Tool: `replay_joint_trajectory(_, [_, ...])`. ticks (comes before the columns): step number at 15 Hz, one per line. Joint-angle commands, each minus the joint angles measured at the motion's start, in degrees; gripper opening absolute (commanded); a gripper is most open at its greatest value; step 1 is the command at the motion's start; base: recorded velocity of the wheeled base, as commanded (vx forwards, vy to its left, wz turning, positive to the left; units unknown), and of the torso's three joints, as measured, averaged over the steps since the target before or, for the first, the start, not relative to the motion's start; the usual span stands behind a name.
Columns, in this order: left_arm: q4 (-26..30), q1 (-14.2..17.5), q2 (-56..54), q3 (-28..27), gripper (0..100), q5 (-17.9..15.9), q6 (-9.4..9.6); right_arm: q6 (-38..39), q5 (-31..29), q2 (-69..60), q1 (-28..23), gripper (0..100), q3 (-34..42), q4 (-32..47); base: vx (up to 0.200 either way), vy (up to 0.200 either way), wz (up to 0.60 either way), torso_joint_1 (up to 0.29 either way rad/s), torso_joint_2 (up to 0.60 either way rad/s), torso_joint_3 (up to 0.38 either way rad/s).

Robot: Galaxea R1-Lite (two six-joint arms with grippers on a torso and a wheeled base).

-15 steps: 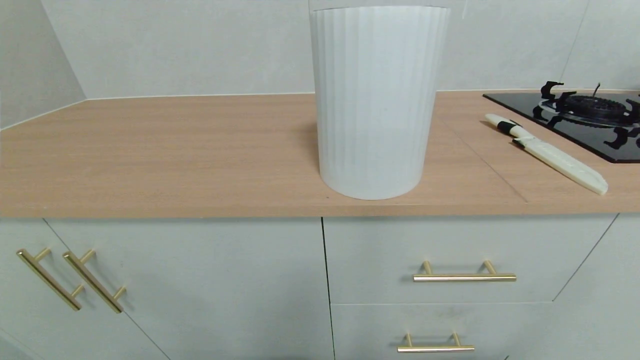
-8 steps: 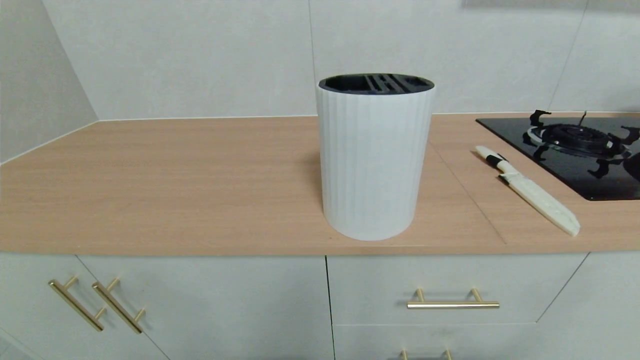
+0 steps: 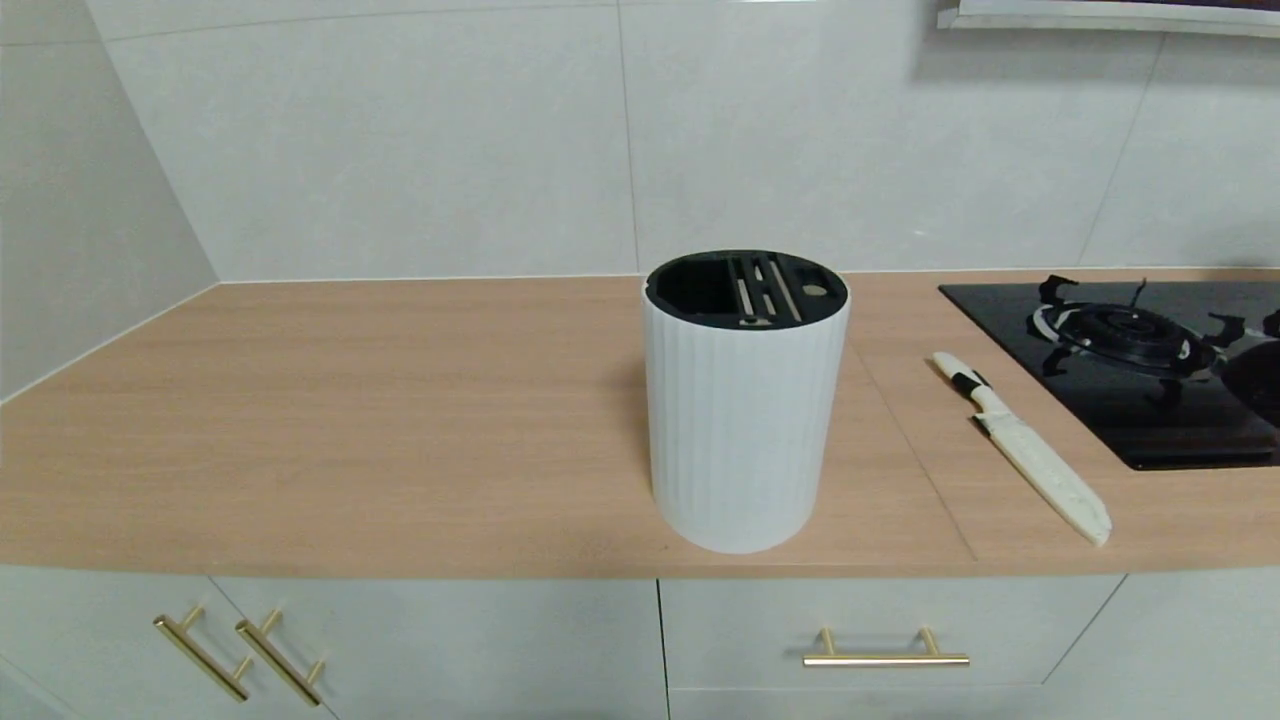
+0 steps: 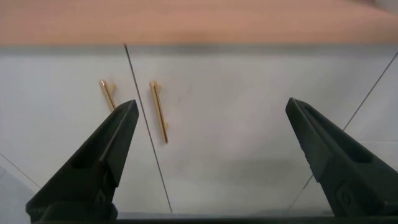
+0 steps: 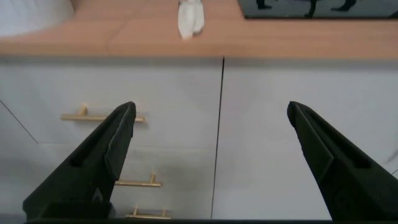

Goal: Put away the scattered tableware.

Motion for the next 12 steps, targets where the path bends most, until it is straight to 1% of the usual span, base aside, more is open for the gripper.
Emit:
replay_joint_trajectory(1, [0.01, 0.02, 0.0, 0.0, 100, 0.01, -0.01, 0.0, 0.01, 0.07, 0.02, 100, 0.0, -0.02, 0.0, 0.0, 0.0, 0.212, -0.51, -0.286])
replay_joint_trajectory(7, [0.01, 0.02, 0.0, 0.0, 100, 0.01, -0.01, 0.0, 0.01, 0.07, 0.02, 100, 0.0, -0.02, 0.0, 0.0, 0.0, 0.229, -0.52, -0.293])
replay_joint_trajectory(12, [0.01, 0.02, 0.0, 0.0, 100, 0.01, -0.01, 0.0, 0.01, 0.07, 0.02, 100, 0.0, -0.02, 0.0, 0.0, 0.0, 0.256, -0.55, -0.302])
